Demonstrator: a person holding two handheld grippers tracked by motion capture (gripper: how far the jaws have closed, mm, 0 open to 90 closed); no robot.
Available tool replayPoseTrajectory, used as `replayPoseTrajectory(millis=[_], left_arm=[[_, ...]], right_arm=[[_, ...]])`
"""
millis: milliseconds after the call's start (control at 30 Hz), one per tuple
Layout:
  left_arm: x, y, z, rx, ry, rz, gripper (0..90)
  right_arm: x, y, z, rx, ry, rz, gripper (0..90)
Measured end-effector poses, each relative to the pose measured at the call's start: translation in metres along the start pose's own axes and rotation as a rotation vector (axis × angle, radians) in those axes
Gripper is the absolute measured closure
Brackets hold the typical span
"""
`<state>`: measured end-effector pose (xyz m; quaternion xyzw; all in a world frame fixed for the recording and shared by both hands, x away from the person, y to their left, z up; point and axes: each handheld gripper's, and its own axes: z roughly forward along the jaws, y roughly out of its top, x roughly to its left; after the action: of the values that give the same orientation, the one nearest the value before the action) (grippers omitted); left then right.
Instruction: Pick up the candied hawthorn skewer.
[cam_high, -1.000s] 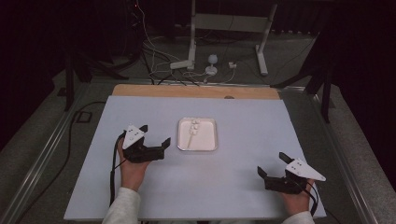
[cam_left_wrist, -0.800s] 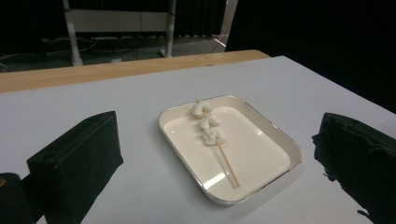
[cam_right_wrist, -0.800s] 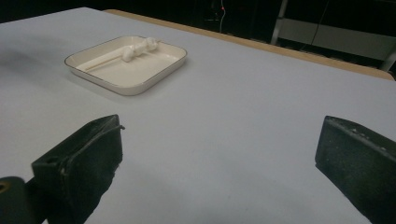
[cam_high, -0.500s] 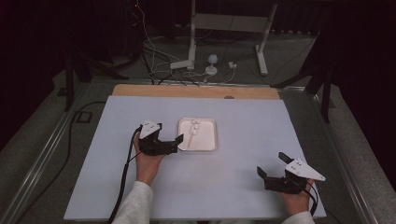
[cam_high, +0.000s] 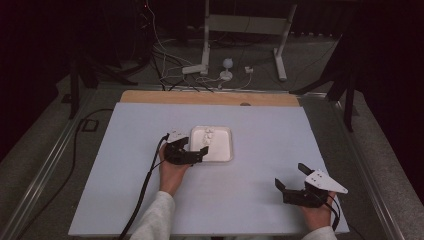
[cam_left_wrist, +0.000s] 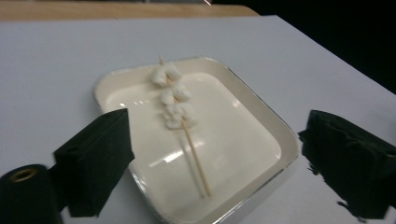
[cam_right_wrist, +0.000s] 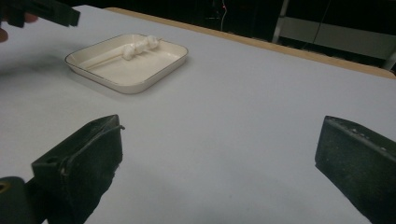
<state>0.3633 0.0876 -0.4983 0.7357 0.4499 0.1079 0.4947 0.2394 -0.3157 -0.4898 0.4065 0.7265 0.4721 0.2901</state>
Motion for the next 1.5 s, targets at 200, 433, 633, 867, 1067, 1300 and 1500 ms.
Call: replayPoseTrajectory(millis=[200, 433, 633, 867, 1067, 1300, 1500], left_arm=[[-0.002, -0.002, 0.014, 0.067, 0.006, -0.037, 24.3], [0.0, -0.006, 0.025, 0.149, -0.005, -0.08, 53.2], [-0.005, -0.011, 0.034, 0.208, 0.092, -0.031, 65.3], [-0.01, -0.009, 0.036, 0.231, 0.178, 0.012, 86.1], [-0.007, -0.008, 0.035, 0.239, 0.169, -0.026, 90.0], [-0.007, -0.006, 0.026, 0.256, 0.138, -0.07, 90.0], [-0.01, -0.008, 0.011, 0.264, 0.099, -0.101, 90.0]], right_arm=[[0.0, 0.0, 0.0, 0.0, 0.001, 0.0, 1.2], [0.0, 0.0, 0.0, -0.001, 0.001, 0.0, 1.2], [0.0, 0.0, 0.0, 0.0, 0.0, -0.003, 1.2], [0.0, 0.0, 0.0, -0.003, -0.003, -0.006, 1.2], [0.001, 0.0, 0.0, -0.004, -0.005, -0.01, 1.3], [0.0, 0.0, -0.001, -0.004, -0.008, -0.004, 1.2], [0.001, 0.0, -0.001, -0.002, -0.008, -0.008, 1.3]])
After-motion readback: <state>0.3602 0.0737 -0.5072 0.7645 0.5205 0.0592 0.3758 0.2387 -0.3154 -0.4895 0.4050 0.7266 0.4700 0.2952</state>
